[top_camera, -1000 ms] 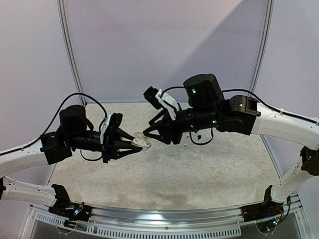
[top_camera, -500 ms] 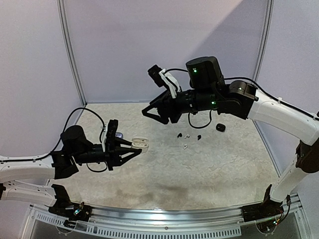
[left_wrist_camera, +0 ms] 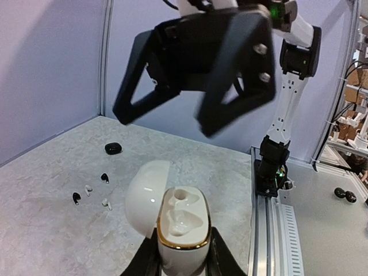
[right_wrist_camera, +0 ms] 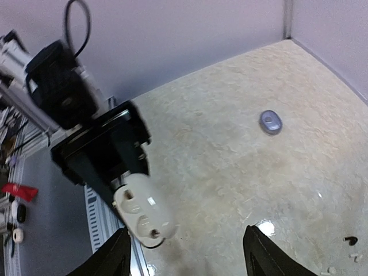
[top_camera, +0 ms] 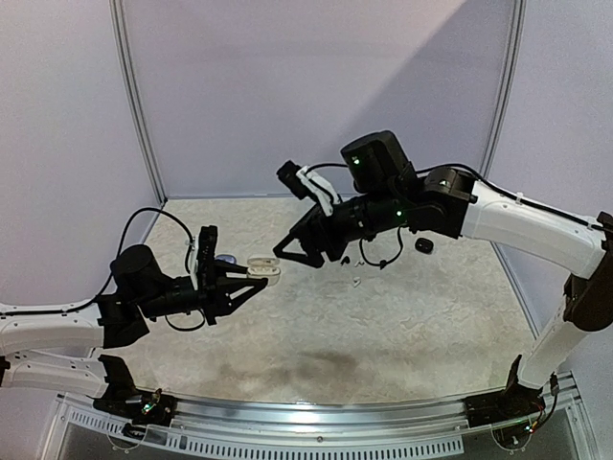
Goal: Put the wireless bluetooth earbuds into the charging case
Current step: Pass from the left arm to the right
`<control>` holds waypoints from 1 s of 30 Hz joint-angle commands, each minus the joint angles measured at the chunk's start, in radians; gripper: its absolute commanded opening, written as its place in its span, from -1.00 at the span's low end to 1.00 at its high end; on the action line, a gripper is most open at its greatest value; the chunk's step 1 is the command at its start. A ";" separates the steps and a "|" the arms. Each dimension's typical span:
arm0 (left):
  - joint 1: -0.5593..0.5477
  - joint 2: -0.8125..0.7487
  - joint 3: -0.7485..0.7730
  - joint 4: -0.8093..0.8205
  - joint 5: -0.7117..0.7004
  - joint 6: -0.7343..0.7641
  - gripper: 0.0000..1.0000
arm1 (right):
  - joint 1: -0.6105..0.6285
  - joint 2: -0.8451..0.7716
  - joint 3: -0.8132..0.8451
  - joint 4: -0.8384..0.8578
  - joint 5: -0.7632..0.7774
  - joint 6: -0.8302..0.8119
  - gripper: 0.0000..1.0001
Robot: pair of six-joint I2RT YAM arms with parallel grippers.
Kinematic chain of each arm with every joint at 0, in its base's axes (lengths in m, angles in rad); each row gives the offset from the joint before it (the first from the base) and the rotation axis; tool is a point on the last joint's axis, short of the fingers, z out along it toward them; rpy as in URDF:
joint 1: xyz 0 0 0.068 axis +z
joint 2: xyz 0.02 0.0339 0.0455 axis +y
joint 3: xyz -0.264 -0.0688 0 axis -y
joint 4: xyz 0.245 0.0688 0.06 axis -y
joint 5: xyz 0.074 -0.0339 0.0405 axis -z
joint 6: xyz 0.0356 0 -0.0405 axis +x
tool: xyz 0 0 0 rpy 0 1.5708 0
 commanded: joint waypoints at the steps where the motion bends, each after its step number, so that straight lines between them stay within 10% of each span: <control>1: -0.009 -0.005 -0.005 0.024 0.018 0.013 -1.00 | 0.023 -0.048 -0.031 0.068 -0.145 -0.196 0.31; 30: -0.009 0.012 0.029 0.033 0.117 0.078 -1.00 | 0.031 0.065 -0.018 0.057 -0.168 -0.216 -0.30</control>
